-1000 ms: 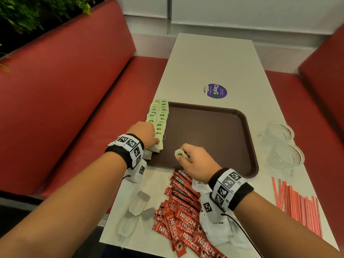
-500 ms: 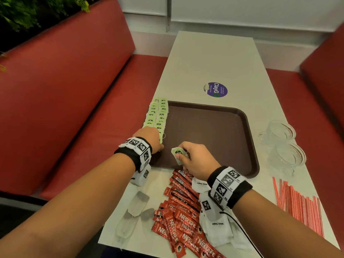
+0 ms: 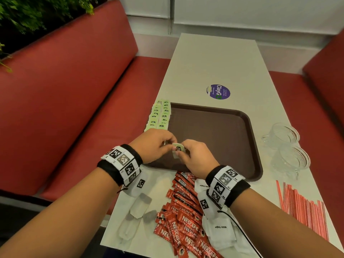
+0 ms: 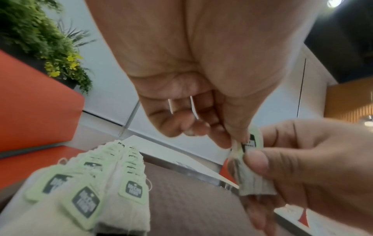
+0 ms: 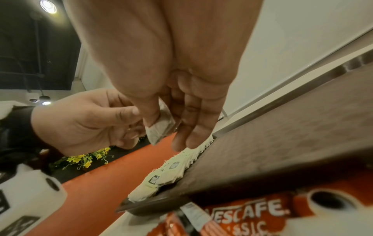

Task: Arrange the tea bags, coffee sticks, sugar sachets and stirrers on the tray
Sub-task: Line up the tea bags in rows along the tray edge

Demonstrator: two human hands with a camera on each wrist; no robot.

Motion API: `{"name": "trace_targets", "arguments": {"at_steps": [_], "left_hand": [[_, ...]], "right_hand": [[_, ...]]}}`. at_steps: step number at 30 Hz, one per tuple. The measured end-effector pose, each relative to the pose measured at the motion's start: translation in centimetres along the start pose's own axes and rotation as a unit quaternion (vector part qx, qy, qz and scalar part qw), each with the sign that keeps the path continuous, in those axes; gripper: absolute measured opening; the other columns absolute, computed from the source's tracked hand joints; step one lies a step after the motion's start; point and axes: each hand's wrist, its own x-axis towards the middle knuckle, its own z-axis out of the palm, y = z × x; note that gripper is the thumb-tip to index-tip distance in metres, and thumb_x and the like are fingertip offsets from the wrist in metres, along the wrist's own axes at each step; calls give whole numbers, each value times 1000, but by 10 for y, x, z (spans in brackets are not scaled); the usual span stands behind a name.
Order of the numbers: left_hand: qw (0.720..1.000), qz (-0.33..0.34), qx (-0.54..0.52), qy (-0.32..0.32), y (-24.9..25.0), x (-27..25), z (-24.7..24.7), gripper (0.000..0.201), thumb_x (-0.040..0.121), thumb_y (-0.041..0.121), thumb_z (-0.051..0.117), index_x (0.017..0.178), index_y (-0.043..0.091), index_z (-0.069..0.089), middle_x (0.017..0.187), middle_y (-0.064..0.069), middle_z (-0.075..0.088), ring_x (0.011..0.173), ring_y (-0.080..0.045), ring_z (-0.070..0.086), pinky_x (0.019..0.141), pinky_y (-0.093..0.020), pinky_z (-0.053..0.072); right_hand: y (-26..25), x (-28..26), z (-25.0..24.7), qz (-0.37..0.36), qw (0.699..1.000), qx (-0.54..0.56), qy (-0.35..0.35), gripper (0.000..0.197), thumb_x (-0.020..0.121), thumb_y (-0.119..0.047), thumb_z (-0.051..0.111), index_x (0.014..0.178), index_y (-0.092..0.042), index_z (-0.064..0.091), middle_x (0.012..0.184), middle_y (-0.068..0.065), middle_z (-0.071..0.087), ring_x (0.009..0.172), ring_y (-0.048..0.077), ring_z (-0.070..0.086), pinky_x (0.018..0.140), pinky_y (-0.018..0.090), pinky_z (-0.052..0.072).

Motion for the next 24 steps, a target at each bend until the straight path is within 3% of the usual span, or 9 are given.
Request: {"name": "trace_targets", "arguments": {"at_steps": [4, 6, 8, 10, 12, 15, 18, 21, 24], "left_hand": [[998, -30, -45, 29, -8, -5, -2, 5, 91, 30, 68, 94, 27, 71, 79, 10, 67, 68, -1, 57, 63, -21, 46], [995, -57, -36, 76, -13, -6, -8, 10, 91, 31, 69, 94, 23, 74, 77, 9, 68, 63, 3, 54, 65, -19, 41], [991, -84, 8, 100, -19, -9, -16, 12, 91, 31, 69, 95, 22, 74, 76, 9, 68, 61, 2, 52, 65, -21, 41], [989, -116, 53, 69, -25, -10, -22, 12, 92, 32, 68, 98, 24, 74, 75, 13, 65, 64, -1, 54, 68, -24, 45], [987, -146, 73, 1, -34, -10, -22, 12, 92, 32, 67, 101, 26, 73, 79, 15, 65, 73, -5, 59, 72, -26, 48], [978, -173, 79, -86, -44, -6, -13, 14, 91, 34, 68, 103, 27, 73, 84, 12, 69, 78, -6, 62, 69, -24, 46], [973, -196, 86, -89, -48, 6, -4, 11, 91, 34, 68, 98, 27, 71, 85, 11, 70, 81, -9, 63, 71, -24, 46], [966, -227, 93, -77, -49, 20, -1, 10, 88, 36, 71, 95, 28, 71, 89, 10, 71, 85, -12, 65, 77, -29, 53], [957, -242, 140, -76, -44, 28, 1, 20, 87, 40, 69, 102, 27, 65, 98, 6, 65, 90, -18, 63, 80, -32, 53]], "right_hand": [[-4, 2, 4, -5, 1000, -3, 2, 19, 96, -34, 63, 92, -16, 65, 81, -3, 57, 72, 14, 53, 64, 28, 42], [-3, 0, 4, -2, 1000, 8, -8, 17, 96, -34, 64, 106, -20, 66, 87, -7, 60, 77, 10, 56, 70, 28, 47], [-1, -3, 4, 5, 999, 8, -32, 32, 95, -35, 64, 125, -26, 60, 93, -13, 63, 82, 6, 59, 78, 28, 51], [3, -8, 4, 13, 998, -3, -55, 39, 95, -37, 64, 131, -27, 55, 95, -15, 63, 85, 3, 60, 82, 28, 52], [3, -13, 4, -2, 997, -28, -76, 34, 93, -39, 65, 125, -29, 60, 99, -15, 62, 88, 4, 60, 83, 29, 53], [-6, -21, 6, -71, 987, -70, -124, 30, 90, -44, 68, 115, -27, 66, 104, -11, 62, 92, 7, 60, 86, 31, 53], [-20, -25, 13, -132, 965, -128, -186, 36, 89, -48, 67, 116, -24, 67, 112, -6, 63, 104, 13, 56, 91, 33, 48], [-30, -26, 21, -146, 945, -176, -232, 40, 90, -50, 66, 120, -24, 66, 117, -3, 62, 111, 18, 53, 93, 38, 47], [-36, -27, 28, -156, 930, -208, -259, 41, 90, -50, 65, 122, -24, 65, 121, -1, 61, 112, 21, 53, 93, 42, 48]]}}
